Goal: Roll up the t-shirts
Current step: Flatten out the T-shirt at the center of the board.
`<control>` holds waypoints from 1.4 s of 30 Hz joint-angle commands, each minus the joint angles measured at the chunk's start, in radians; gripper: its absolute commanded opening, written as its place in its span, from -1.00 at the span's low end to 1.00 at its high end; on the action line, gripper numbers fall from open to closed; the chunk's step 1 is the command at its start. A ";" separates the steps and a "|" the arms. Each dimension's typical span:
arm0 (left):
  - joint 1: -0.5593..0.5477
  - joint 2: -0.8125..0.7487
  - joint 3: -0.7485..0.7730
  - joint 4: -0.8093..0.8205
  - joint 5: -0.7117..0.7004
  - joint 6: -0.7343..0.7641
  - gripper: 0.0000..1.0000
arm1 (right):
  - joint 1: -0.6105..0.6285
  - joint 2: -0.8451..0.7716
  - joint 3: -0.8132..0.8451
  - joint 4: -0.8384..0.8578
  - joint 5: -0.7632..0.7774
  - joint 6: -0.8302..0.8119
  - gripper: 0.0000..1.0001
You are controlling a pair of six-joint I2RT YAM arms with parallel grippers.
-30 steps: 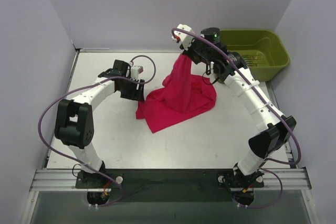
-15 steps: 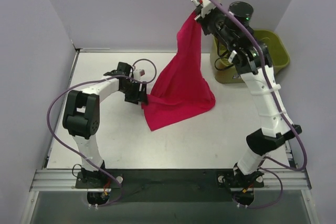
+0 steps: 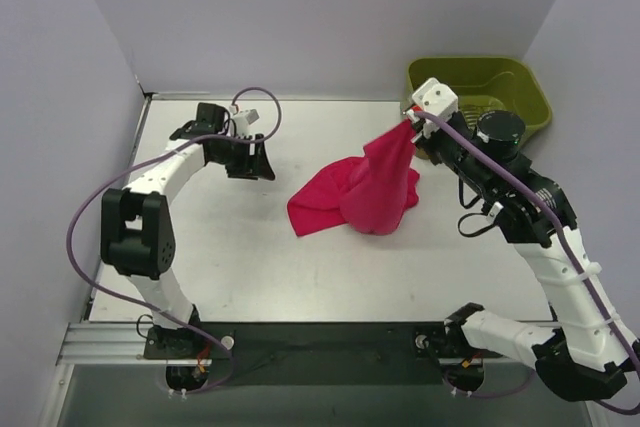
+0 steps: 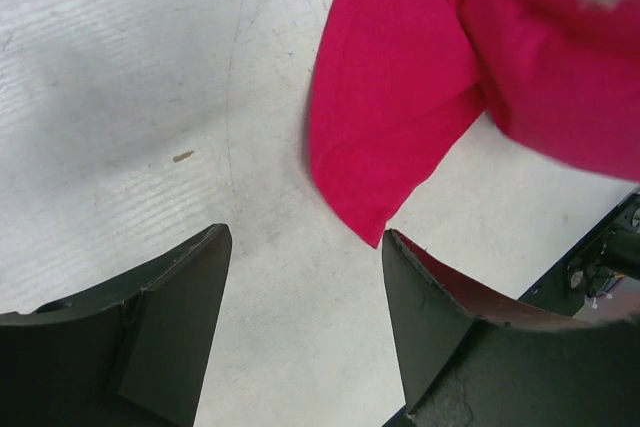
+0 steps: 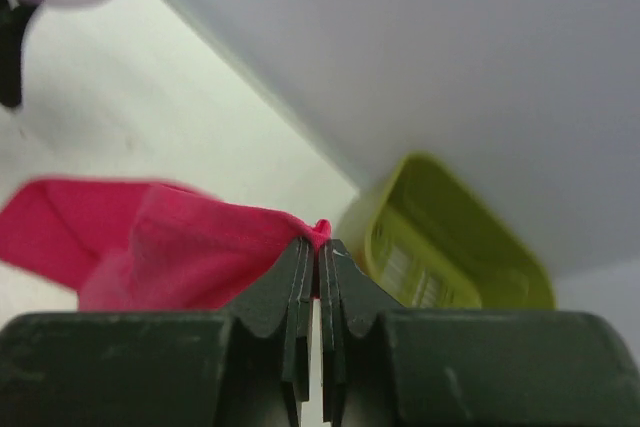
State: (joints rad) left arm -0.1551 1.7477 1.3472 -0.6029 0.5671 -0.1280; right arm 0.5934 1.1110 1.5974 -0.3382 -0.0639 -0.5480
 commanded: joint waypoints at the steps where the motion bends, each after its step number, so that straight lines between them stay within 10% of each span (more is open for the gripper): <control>1: -0.070 0.102 0.127 0.006 -0.015 -0.016 0.45 | -0.131 -0.092 -0.251 -0.074 0.117 0.123 -1.00; 9: -0.182 0.381 0.437 -0.006 -0.141 0.016 0.45 | -0.427 -0.086 -0.356 -0.157 0.073 0.279 -1.00; 26: -0.319 0.559 0.474 -0.027 -0.208 0.030 0.05 | -0.451 0.067 -0.281 -0.190 -0.028 0.333 -1.00; 29: -0.324 0.546 0.414 -0.057 -0.237 0.030 -0.13 | -0.452 0.088 -0.271 -0.190 -0.031 0.335 -1.00; 34: -0.282 0.408 0.274 -0.080 -0.296 0.034 -1.00 | -0.448 0.108 -0.252 -0.183 -0.074 0.338 -1.00; 42: -0.089 0.020 0.029 -0.194 -0.262 0.030 -1.00 | -0.388 0.196 -0.208 -0.131 -0.132 0.339 -1.00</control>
State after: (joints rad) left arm -0.3344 2.0037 1.4563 -0.6960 0.3073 -0.1001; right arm 0.1757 1.2602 1.3190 -0.5175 -0.1608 -0.2291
